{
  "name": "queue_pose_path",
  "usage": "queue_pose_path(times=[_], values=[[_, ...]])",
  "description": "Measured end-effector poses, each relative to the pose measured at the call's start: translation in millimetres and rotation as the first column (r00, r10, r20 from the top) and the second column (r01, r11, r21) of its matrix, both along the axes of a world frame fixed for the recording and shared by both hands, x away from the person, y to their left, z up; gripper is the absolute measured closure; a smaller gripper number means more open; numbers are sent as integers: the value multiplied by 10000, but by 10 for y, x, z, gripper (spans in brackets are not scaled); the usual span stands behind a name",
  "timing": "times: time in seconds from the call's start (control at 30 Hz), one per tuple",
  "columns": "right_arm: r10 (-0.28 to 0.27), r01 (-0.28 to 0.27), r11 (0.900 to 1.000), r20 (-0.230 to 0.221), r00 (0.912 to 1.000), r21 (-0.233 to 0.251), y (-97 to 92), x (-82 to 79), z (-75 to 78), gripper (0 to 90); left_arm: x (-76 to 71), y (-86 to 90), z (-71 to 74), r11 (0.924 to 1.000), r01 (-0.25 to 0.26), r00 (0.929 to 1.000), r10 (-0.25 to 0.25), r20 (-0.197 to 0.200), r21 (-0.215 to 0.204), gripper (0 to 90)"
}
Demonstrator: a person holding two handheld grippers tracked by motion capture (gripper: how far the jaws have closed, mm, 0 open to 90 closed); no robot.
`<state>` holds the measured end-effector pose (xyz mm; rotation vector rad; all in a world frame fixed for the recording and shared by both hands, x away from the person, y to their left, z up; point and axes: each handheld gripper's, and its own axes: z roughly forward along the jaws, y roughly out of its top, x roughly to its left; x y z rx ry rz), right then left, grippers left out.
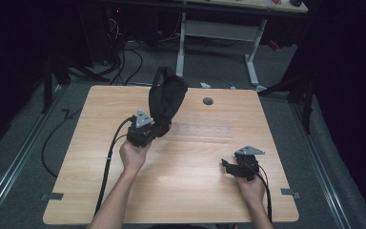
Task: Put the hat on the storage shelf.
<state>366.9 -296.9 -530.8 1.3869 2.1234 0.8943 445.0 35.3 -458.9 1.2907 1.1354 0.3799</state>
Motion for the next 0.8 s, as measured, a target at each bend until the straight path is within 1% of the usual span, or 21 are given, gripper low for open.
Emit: queue_pose_path(times=[0.03, 0.07, 0.13, 0.2, 0.23, 0.3, 0.4, 0.47, 0.5, 0.53, 0.6, 0.67, 0.8], values=[[17, -17, 10000, 1, 10000, 0, 0, 0, 0, 349, -3, 9, -13, 9999, -41, 10000, 41, 49, -107, 852], [24, -24, 10000, 0, 10000, -6, 0, 0, 0, 347, -2, 27, -19, 9997, -69, 10000, 69, -33, -252, 852], [31, -31, 10000, -4, 10000, -2, 1, -1, 0, 347, -4, 49, -28, 9994, -101, 9999, 98, -90, -337, 844], [27, -27, 10000, -8, 10000, 2, 1, -1, 0, 347, -15, 65, -39, 9988, -103, 9997, 93, -204, -485, 818], [26, -26, 10000, -10, 10000, 4, 1, -1, 0, 347, -19, 74, -47, 9988, -96, 9996, 83, -262, -490, 805], [24, -24, 10000, -9, 10000, 4, 1, -1, 0, 346, -29, 83, -56, 9984, -100, 9992, 78, -385, -551, 757], [24, -24, 10000, -9, 10000, 5, 1, -1, 0, 346, -55, 109, -57, 9976, -100, 9993, 75, -369, -679, 672], [21, -21, 10000, -9, 10000, 8, 1, -1, 0, 346, -68, 129, -59, 9980, -62, 9990, 33, -452, -628, 590], [14, -14, 10000, -13, 10000, 10, 1, -1, 0, 346, -72, 150, -59, 9983, -49, 9987, 20, -502, -583, 512], [14, -14, 10000, -13, 10000, 10, 1, -1, 0, 346, -76, 163, -56, 9979, -76, 9984, 41, -555, -647, 512], [9, -9, 10000, -11, 10000, 8, 2, -1, 0, 346, -92, 210, -40, 9962, -133, 9978, 76, -662, -863, 459], [4, -4, 10000, -10, 10000, 8, 2, -1, 0, 346, -116, 253, -25, 9948, -156, 9976, 87, -684, -1010, 414], [-2, 2, 10000, -12, 10000, 10, 2, -1, 0, 346, -171, 327, -2, 9926, -104, 9970, 11, -770, -1206, 400]])
